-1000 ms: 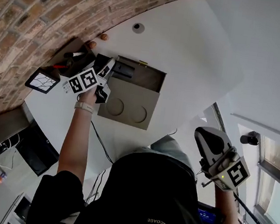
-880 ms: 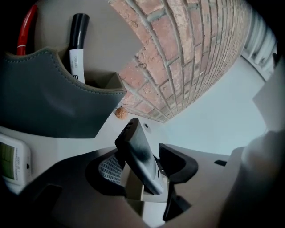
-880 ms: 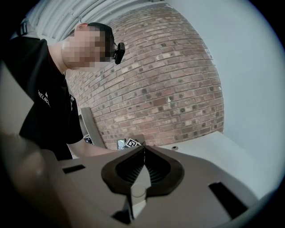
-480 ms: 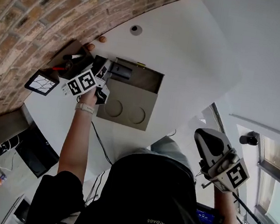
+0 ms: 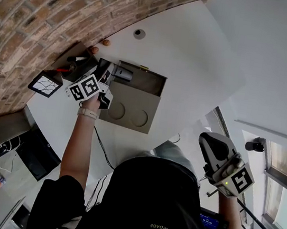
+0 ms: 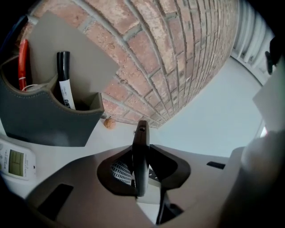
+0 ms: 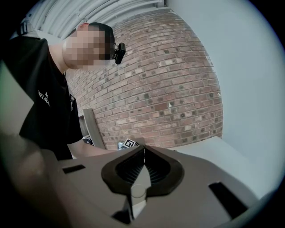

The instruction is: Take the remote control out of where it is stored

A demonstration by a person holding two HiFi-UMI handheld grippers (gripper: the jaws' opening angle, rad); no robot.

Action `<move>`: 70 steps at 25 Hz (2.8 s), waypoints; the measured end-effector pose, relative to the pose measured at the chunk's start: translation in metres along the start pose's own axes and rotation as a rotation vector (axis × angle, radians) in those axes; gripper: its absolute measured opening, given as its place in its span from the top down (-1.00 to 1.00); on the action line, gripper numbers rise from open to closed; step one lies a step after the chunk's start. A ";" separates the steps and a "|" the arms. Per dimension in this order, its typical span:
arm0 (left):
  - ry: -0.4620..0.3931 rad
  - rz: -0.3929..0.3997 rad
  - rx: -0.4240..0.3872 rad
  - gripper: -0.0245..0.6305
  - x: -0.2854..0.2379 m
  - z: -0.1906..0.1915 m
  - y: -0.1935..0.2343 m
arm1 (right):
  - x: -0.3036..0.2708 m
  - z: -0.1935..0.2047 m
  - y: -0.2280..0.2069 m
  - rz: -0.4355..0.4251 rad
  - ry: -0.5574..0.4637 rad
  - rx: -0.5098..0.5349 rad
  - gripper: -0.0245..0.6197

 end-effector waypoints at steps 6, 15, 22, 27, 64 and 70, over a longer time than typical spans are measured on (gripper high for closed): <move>-0.017 0.028 -0.033 0.63 0.014 -0.001 -0.022 | 0.009 -0.002 0.004 -0.006 -0.028 0.012 0.90; -0.024 0.076 -0.110 0.63 0.039 0.006 -0.060 | 0.024 -0.001 0.008 -0.032 -0.054 0.029 0.90; -0.043 0.100 -0.178 0.63 0.060 0.010 -0.094 | 0.035 -0.001 0.006 -0.062 -0.072 0.039 0.90; -0.087 0.144 -0.194 0.63 0.083 0.005 -0.127 | 0.040 -0.004 0.005 -0.093 -0.085 0.052 0.90; -0.428 0.130 -0.594 0.63 0.281 0.023 -0.270 | 0.011 -0.019 0.028 -0.427 -0.129 0.120 0.90; -0.491 0.106 -0.663 0.63 0.309 0.026 -0.279 | -0.011 -0.026 0.037 -0.505 -0.130 0.143 0.90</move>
Point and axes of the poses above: the fingertips, and each gripper's own axes: x backward along the fingers, y to its left, z out of its underside, the point moved 2 cm from there along x, backward along the fingers, and after that the axes turned 8 degrees about -z, right-handed, at the moved point
